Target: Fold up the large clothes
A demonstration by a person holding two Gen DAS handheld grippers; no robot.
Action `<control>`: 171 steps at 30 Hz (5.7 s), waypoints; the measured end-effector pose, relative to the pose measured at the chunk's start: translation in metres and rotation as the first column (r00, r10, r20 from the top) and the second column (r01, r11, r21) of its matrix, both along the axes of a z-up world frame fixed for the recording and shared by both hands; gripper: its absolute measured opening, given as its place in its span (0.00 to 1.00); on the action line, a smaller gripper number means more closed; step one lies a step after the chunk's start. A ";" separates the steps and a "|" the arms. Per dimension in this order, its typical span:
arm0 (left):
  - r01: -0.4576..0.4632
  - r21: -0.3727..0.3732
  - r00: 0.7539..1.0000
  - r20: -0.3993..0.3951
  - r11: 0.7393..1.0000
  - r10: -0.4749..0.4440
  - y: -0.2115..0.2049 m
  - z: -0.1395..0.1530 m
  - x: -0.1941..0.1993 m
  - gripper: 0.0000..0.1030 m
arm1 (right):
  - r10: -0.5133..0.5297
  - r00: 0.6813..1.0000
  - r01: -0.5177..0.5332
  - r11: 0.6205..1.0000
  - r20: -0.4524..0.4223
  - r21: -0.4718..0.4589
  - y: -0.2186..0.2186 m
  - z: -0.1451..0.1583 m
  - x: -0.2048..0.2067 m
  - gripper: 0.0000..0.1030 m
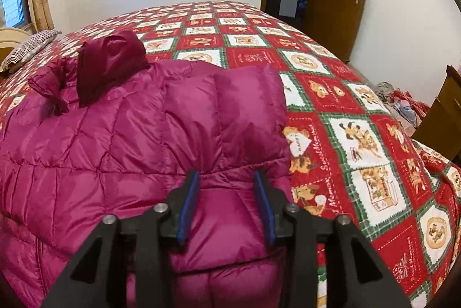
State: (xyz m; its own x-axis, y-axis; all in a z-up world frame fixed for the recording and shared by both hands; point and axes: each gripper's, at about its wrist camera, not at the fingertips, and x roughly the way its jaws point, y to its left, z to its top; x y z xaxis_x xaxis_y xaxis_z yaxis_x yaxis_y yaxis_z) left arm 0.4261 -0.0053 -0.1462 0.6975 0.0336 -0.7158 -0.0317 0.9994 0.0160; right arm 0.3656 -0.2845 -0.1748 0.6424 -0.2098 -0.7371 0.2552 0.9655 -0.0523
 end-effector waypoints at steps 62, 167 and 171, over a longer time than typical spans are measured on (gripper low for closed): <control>-0.544 -0.418 0.778 0.075 0.727 0.624 0.280 -0.006 -0.054 0.05 | -0.097 0.995 0.095 0.990 0.012 0.103 -0.039 -0.006 -0.005 0.75; -0.163 -0.083 0.984 -0.079 0.983 0.157 0.073 -0.044 0.014 0.92 | 0.211 0.977 -0.211 0.973 0.011 0.098 0.057 0.020 0.046 0.40; -0.157 -0.063 0.985 -0.085 0.985 0.152 0.070 -0.045 0.016 0.94 | 0.222 0.975 -0.222 0.971 0.011 0.085 0.051 0.000 0.040 0.40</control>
